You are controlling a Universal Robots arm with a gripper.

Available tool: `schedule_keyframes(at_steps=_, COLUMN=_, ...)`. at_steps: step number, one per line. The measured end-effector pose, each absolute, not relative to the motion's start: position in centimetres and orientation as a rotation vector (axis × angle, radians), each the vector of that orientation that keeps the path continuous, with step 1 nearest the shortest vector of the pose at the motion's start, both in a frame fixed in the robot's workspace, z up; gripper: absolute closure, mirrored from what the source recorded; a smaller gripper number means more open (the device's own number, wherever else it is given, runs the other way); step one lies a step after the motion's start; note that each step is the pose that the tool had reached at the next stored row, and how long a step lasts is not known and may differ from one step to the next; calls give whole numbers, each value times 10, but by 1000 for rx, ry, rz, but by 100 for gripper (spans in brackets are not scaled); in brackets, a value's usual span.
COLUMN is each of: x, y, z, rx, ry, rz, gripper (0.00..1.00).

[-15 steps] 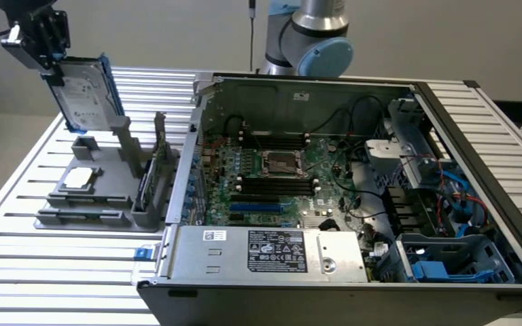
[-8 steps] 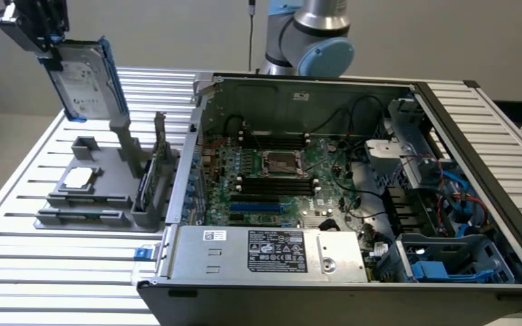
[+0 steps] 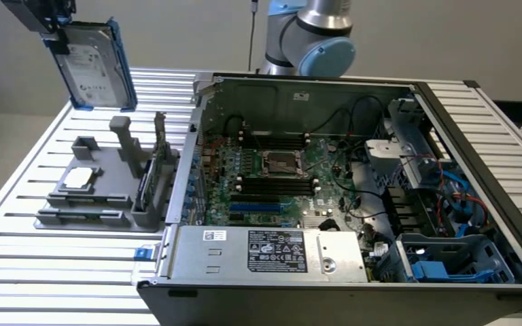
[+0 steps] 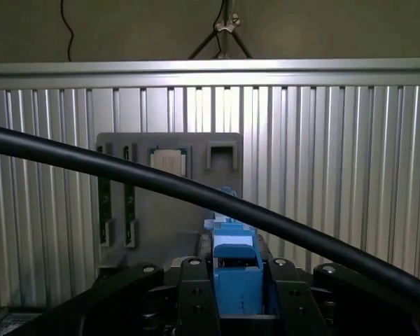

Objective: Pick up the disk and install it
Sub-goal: 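Pick up the disk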

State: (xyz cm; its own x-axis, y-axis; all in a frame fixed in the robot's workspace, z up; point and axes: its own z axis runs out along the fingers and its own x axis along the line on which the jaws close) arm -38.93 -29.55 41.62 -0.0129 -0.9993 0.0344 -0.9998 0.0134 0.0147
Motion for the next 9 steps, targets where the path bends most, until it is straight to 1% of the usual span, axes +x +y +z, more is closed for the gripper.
schedule_keyframes(at_steps=9, x=-350, y=-299, z=443, rx=2183, ry=-2212, rz=20, gripper=67)
